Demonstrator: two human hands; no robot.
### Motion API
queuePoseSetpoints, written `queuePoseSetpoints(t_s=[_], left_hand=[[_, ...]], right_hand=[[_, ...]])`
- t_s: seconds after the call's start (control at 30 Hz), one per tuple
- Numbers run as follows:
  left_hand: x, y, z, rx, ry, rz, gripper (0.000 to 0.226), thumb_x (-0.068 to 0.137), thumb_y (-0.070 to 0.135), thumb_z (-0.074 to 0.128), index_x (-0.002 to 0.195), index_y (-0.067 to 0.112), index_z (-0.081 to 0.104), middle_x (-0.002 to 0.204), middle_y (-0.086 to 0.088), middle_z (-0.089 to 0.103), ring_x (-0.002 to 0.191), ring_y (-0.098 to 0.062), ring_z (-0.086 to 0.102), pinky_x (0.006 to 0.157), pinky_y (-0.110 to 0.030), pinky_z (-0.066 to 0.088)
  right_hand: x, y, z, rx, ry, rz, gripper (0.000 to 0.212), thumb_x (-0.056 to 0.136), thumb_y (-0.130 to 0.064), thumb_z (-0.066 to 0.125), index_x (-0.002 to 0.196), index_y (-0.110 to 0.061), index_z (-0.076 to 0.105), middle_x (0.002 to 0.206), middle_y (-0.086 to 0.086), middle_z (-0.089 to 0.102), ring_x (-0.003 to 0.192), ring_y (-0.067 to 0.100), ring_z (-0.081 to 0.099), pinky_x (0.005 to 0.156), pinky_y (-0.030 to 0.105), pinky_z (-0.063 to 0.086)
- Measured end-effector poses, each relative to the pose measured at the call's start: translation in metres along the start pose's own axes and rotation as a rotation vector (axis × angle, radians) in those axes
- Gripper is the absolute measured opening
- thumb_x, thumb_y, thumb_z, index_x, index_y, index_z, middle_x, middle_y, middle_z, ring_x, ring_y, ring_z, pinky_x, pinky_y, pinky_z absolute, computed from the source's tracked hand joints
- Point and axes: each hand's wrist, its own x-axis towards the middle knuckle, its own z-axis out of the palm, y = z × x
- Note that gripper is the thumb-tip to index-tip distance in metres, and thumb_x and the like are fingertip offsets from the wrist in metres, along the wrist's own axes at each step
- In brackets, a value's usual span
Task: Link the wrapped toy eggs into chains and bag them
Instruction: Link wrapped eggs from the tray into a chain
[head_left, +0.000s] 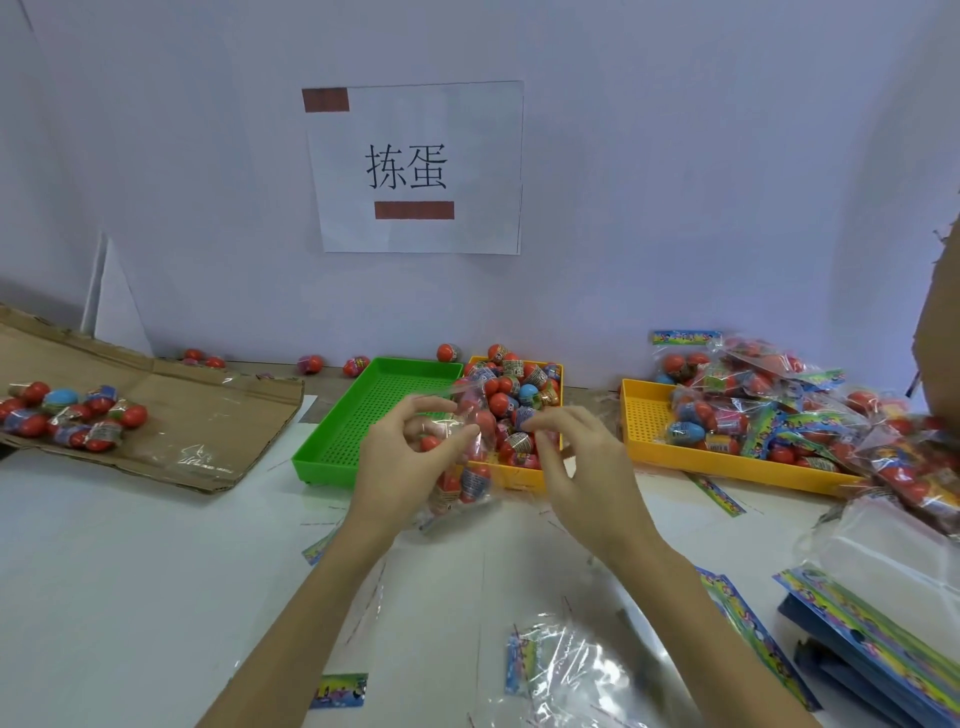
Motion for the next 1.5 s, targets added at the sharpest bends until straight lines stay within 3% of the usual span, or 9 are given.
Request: queuePoseSetpoints(t_s=[0.13, 0.3, 0.47, 0.63, 0.8, 1.0, 1.23, 1.37, 1.5], left_hand=[[0.000, -0.001, 0.001, -0.059, -0.024, -0.038, 0.039, 0.078, 0.030, 0.087, 0.111, 0.021, 0.068, 0.085, -0.002, 0.080, 0.078, -0.018, 0.079, 0.084, -0.044, 0.064], [0.001, -0.002, 0.003, -0.028, -0.057, -0.041, 0.035, 0.082, 0.022, 0.088, 0.112, 0.020, 0.069, 0.087, -0.001, 0.080, 0.080, -0.020, 0.079, 0.090, -0.053, 0.061], [-0.001, 0.000, 0.004, -0.029, -0.110, -0.038, 0.039, 0.082, 0.023, 0.088, 0.115, 0.018, 0.068, 0.089, -0.001, 0.081, 0.080, -0.023, 0.079, 0.091, -0.056, 0.060], [-0.004, 0.004, 0.006, -0.030, -0.130, -0.018, 0.039, 0.083, 0.020, 0.088, 0.116, 0.017, 0.067, 0.089, 0.000, 0.081, 0.078, -0.023, 0.079, 0.088, -0.055, 0.061], [-0.009, 0.007, 0.011, 0.003, -0.160, 0.071, 0.038, 0.080, 0.022, 0.089, 0.111, 0.020, 0.069, 0.087, 0.002, 0.080, 0.079, -0.019, 0.077, 0.084, -0.051, 0.061], [-0.015, 0.007, 0.018, 0.043, -0.172, 0.196, 0.035, 0.084, 0.021, 0.087, 0.114, 0.025, 0.069, 0.088, 0.012, 0.075, 0.085, -0.010, 0.071, 0.082, -0.036, 0.059], [-0.016, 0.008, 0.016, 0.091, -0.183, 0.228, 0.037, 0.083, 0.018, 0.088, 0.115, 0.022, 0.068, 0.088, 0.006, 0.073, 0.082, -0.017, 0.069, 0.079, -0.043, 0.057], [-0.016, 0.007, 0.017, 0.174, -0.180, 0.273, 0.036, 0.082, 0.021, 0.088, 0.110, 0.029, 0.065, 0.070, 0.011, 0.057, 0.063, -0.007, 0.046, 0.058, -0.019, 0.039], [-0.015, 0.009, 0.015, 0.129, -0.189, 0.247, 0.040, 0.083, 0.019, 0.088, 0.117, 0.025, 0.068, 0.091, 0.022, 0.071, 0.078, -0.003, 0.064, 0.072, -0.020, 0.051]], right_hand=[[-0.004, 0.015, 0.008, -0.211, -0.217, -0.007, 0.025, 0.106, -0.028, 0.052, 0.125, -0.029, 0.068, 0.122, -0.009, 0.065, 0.118, 0.013, 0.046, 0.101, 0.029, 0.040], [-0.003, 0.015, 0.015, -0.454, -0.316, -0.046, 0.030, 0.110, -0.041, 0.035, 0.131, -0.044, 0.055, 0.119, -0.013, 0.061, 0.122, 0.018, 0.040, 0.104, 0.035, 0.026], [0.002, 0.015, 0.018, -0.280, -0.220, 0.044, 0.023, 0.107, -0.035, 0.047, 0.122, -0.042, 0.063, 0.116, -0.012, 0.064, 0.116, 0.017, 0.047, 0.087, 0.029, 0.017], [0.004, 0.010, 0.012, 0.019, -0.008, 0.088, 0.024, 0.102, -0.028, 0.062, 0.125, -0.035, 0.067, 0.115, -0.003, 0.065, 0.108, 0.017, 0.057, 0.092, 0.040, 0.049], [0.006, -0.012, -0.004, 0.234, 0.226, 0.009, 0.035, 0.094, -0.017, 0.074, 0.125, -0.027, 0.062, 0.113, -0.010, 0.065, 0.103, 0.004, 0.064, 0.082, 0.019, 0.057], [-0.001, -0.024, -0.004, 0.000, 0.078, -0.336, 0.035, 0.094, 0.000, 0.069, 0.125, -0.015, 0.069, 0.125, -0.002, 0.061, 0.118, 0.014, 0.056, 0.103, 0.019, 0.045], [-0.003, -0.026, -0.006, -0.095, 0.050, -0.397, 0.033, 0.098, 0.000, 0.065, 0.128, -0.011, 0.068, 0.127, 0.002, 0.063, 0.117, 0.017, 0.055, 0.103, 0.025, 0.048], [-0.003, -0.031, -0.006, -0.102, 0.064, -0.452, 0.032, 0.095, 0.001, 0.067, 0.125, -0.009, 0.069, 0.126, 0.004, 0.064, 0.117, 0.020, 0.058, 0.104, 0.027, 0.049], [-0.005, -0.031, -0.008, -0.205, -0.006, -0.458, 0.046, 0.082, 0.011, 0.077, 0.123, -0.008, 0.070, 0.127, 0.007, 0.066, 0.118, 0.023, 0.059, 0.103, 0.032, 0.052]])
